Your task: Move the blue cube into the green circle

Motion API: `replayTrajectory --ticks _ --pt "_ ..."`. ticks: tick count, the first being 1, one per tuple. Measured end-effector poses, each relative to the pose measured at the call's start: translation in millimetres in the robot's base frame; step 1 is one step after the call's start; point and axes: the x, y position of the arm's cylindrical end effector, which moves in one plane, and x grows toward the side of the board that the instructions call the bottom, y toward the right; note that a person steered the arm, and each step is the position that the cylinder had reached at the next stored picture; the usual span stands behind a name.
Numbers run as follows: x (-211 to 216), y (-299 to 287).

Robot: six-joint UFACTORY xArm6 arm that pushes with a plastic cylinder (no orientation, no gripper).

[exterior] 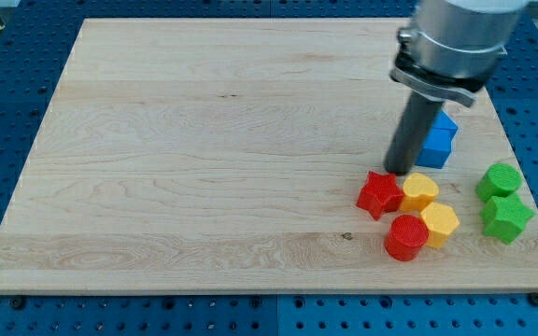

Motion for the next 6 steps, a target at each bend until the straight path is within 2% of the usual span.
replayTrajectory --ticks 6 --pt "-38.6 -11.5"
